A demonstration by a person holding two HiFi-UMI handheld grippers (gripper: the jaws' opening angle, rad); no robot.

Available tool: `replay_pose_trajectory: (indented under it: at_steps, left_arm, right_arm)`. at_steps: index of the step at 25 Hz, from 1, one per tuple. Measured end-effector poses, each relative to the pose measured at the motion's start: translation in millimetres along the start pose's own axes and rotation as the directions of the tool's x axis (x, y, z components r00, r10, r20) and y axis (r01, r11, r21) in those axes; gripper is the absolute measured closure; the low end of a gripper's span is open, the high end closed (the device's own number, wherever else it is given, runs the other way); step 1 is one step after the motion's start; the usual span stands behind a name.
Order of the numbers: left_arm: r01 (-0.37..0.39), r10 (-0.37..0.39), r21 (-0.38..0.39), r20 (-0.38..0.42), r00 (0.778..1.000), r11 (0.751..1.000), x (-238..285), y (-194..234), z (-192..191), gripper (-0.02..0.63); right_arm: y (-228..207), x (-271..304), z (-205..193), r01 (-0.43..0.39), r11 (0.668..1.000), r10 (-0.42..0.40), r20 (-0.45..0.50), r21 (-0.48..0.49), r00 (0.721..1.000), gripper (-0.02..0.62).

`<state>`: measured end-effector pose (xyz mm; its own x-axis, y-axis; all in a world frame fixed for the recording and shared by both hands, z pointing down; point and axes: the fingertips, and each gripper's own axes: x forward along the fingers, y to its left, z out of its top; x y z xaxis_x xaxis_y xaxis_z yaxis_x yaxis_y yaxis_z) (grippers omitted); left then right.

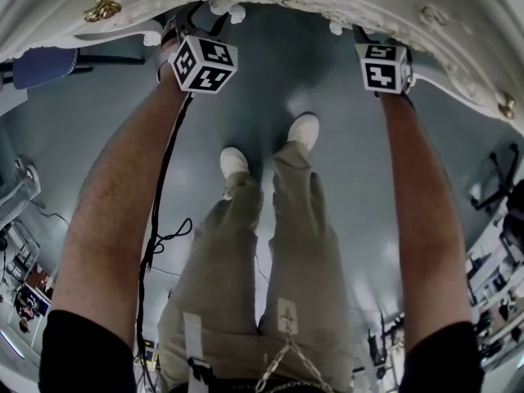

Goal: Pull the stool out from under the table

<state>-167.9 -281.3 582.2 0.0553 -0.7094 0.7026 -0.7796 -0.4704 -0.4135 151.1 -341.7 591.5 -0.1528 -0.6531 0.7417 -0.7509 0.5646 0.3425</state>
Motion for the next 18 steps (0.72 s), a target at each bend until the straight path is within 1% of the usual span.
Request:
replay_pose_trajectory:
  at_steps: [3, 7, 8, 10, 13, 15, 18]
  left_arm:
    - [0.024, -0.024, 0.016, -0.013, 1.0, 1.0, 9, 0, 0, 0.379]
    - [0.051, -0.05, 0.029, -0.031, 0.998, 0.998, 19, 0, 1, 0.368]
    - [0.059, -0.058, 0.031, -0.035, 0.998, 0.998, 21, -1, 2, 0.367]
    - [0.071, -0.069, 0.032, -0.043, 0.997, 0.997, 22, -2, 1, 0.366]
    - [0.058, -0.059, -0.016, -0.054, 0.997, 0.998, 25, 4, -5, 0.362]
    - [0.048, -0.051, -0.047, -0.056, 0.997, 0.998, 26, 9, -7, 0.362]
    - [0.05, -0.052, -0.037, -0.056, 0.997, 0.998, 26, 13, -11, 0.362]
  right_arm:
    - [1, 9, -2, -0.011, 1.0, 0.011, -0.022, 0.0, 1.0, 0.32]
    - [1, 21, -4, -0.025, 0.999, 0.027, -0.06, 0.031, 0.998, 0.319]
    - [0, 22, -4, -0.025, 1.0, 0.026, -0.064, 0.018, 0.998, 0.319]
    - [0, 18, -4, -0.026, 0.998, 0.023, -0.067, -0.048, 0.997, 0.321]
    - [14, 6, -9, -0.075, 0.989, 0.067, -0.066, -0.125, 0.996, 0.33]
    - [25, -4, -15, -0.1, 0.984, 0.092, -0.062, -0.145, 0.994, 0.337]
    - [37, -7, -18, -0.123, 0.984, 0.116, -0.06, -0.128, 0.991, 0.337]
